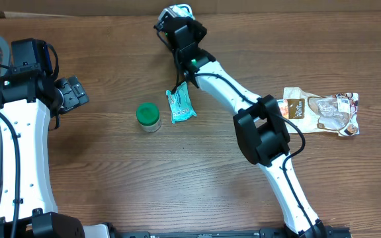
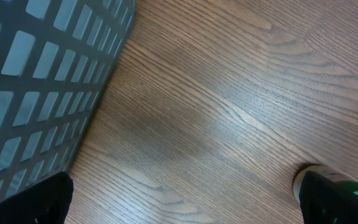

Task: Scan the item barcode
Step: 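Hold the light-blue tissue pack in front of the white scanner, then carry the pack right and release it beside the bag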

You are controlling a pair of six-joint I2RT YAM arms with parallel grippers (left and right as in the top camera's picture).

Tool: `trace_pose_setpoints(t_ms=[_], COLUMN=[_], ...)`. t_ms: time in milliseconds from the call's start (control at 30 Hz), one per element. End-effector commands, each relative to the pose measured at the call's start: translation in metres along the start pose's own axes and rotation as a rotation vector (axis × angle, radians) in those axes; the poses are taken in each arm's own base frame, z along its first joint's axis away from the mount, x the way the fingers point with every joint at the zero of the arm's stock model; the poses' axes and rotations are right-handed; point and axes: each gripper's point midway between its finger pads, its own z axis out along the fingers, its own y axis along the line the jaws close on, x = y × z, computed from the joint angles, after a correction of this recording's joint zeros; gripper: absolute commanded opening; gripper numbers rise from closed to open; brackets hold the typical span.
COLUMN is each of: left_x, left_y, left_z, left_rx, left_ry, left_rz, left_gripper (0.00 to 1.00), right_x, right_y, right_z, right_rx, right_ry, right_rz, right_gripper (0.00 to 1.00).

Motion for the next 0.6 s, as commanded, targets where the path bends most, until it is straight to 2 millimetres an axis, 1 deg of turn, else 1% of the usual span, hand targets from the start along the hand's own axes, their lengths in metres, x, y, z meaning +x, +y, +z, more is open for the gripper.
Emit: trace_pose_setpoints(t_ms=[0, 200, 333, 400, 533, 567], left_x=[0.000, 0.000, 0.000, 0.000, 0.000, 0.000], left_y=[-0.002, -0.002, -0.002, -0.002, -0.002, -0.002], left_z=[0.000, -0.001, 0.000, -0.001, -0.001, 0.000], left_rx=[0.006, 0.006, 0.006, 0.006, 0.006, 0.006], left_ry=[-0.002, -0.003, -0.002, -0.003, -0.003, -0.002], left_rz=[0.020, 0.020, 0.020, 0.020, 0.020, 0.020], left_gripper=[1.00, 0.99, 0.99, 0.99, 1.00, 1.00], right_x=[-0.007, -0.001, -0.005, -0.009, -0.025, -0.030], right_y=[-0.002, -0.009, -0.015, -0.021, -0.045, -0.052], right_z=[-0.003, -0.004, -0.009, -0.015, -0.040, -0.049], right_rx=[0.007, 0.048, 0.057, 0.053, 0.006, -0.023], right_ry=[-0.014, 0.019, 0.019, 0.014, -0.011, -0.022], right_rz=[0.008, 0.009, 0.021, 0.056, 0.171, 0.207], right_gripper=[0.04, 0.04, 0.04, 0.04, 0.04, 0.04])
